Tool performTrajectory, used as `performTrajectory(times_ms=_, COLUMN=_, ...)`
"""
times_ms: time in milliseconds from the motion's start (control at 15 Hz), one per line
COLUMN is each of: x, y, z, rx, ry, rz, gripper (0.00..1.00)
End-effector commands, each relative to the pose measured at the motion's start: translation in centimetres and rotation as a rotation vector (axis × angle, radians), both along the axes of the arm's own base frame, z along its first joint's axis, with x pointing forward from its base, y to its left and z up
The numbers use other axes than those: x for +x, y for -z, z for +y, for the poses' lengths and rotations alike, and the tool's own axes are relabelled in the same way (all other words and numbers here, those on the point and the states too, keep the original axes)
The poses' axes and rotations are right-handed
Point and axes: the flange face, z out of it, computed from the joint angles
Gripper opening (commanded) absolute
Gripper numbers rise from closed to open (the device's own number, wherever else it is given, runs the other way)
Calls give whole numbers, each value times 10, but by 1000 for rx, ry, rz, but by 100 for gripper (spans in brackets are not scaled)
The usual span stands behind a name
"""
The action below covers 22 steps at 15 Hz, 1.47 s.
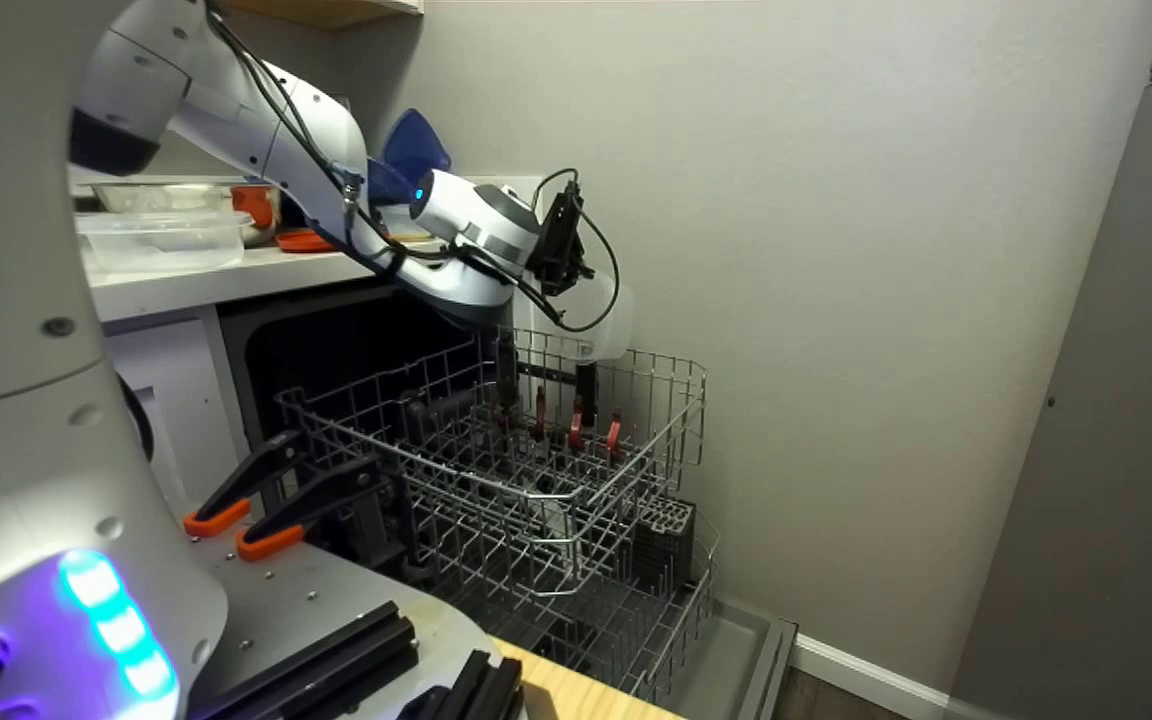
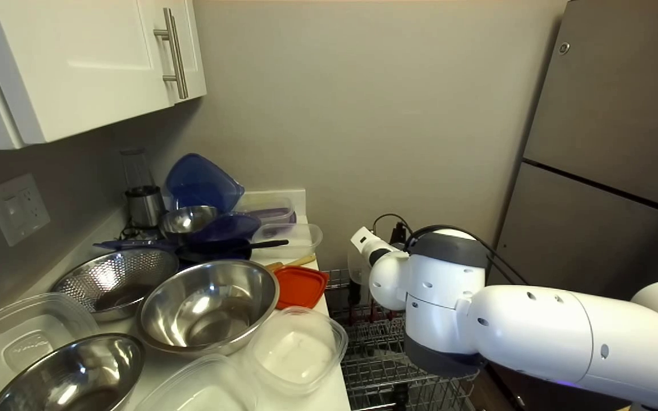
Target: Move the bowl in the dishwasher
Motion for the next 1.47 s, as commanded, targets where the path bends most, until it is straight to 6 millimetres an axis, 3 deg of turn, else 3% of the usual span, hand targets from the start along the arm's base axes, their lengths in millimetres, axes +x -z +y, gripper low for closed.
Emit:
performTrajectory(times_ms=0, x=-4, y=8, z=4, rx=-23, ry=-26, rz=47, gripper=0)
performTrajectory(times_ms=333, x=-13, y=23, z=-2, rx=-38, ry=-42, rz=145, gripper=0)
performTrajectory(times_ms=800, x=-10, y=29, z=-17, rx=-74, ry=-44, rz=173, gripper=0)
performTrajectory(times_ms=867, x=-10, y=29, z=-18, rx=-78, ry=-42, rz=169, gripper=8)
performTrajectory(times_ms=1000, x=-10, y=29, z=-20, rx=-85, ry=-40, rz=167, gripper=33)
performTrajectory(times_ms=1400, x=-8, y=23, z=-22, rx=-86, ry=-38, rz=160, gripper=70)
